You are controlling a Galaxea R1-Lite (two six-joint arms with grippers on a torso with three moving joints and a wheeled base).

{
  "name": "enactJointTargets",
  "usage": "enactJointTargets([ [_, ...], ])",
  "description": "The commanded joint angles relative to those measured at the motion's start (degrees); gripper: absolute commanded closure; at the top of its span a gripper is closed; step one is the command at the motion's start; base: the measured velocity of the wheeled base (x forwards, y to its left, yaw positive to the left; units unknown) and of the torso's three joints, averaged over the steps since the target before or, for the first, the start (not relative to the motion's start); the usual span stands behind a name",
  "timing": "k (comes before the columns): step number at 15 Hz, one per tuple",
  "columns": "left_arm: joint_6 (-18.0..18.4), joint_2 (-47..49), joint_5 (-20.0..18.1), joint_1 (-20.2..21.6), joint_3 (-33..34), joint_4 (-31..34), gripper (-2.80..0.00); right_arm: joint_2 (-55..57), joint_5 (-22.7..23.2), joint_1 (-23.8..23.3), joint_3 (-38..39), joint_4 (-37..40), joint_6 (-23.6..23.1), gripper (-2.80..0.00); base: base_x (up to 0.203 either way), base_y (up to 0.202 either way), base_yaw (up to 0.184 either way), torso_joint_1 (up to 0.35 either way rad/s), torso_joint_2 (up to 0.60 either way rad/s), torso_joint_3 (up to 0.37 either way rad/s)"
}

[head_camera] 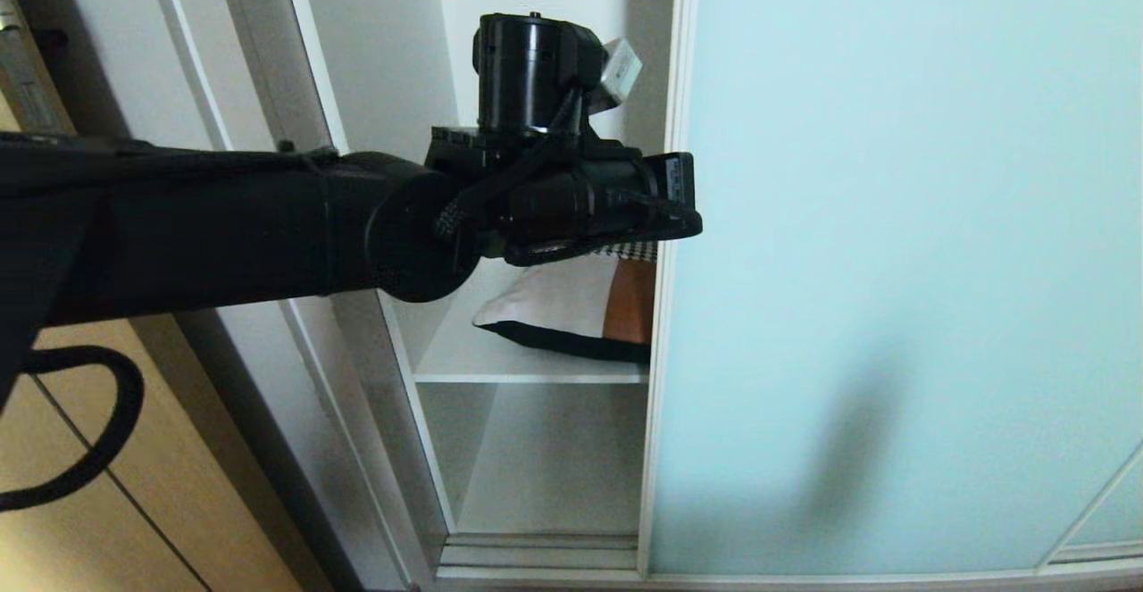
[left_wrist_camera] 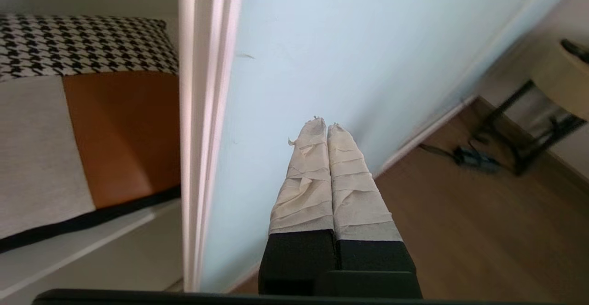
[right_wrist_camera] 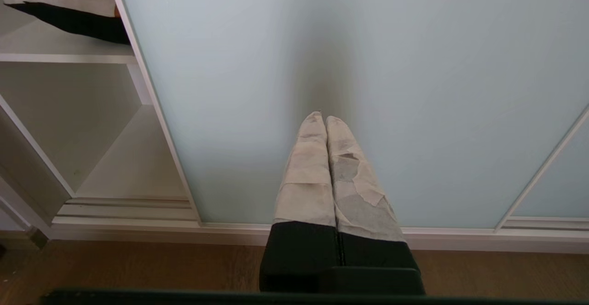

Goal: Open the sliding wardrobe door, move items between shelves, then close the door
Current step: Close the door

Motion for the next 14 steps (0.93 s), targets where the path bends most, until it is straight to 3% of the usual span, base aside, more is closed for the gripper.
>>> enactJointTargets([
  [1,-0.4,2.6,0.7,0.0,-1.8,-0.2,0.00,0.1,0.0,0.0,0.1,0.0,0.0,0.00,0.000,0.000,0.000,0.000,0.00,0.000],
  [5,-0.6,6.0,5.4,0.0,-6.1,-0.2,0.00,0.1,0.0,0.0,0.1,0.0,0.0,0.00,0.000,0.000,0.000,0.000,0.00,0.000],
  [14,-0.7,10.4,7.4,0.0,-10.5,-0.2,0.00,0.1,0.0,0.0,0.0,0.0,0.0,0.00,0.000,0.000,0.000,0.000,0.00,0.000],
])
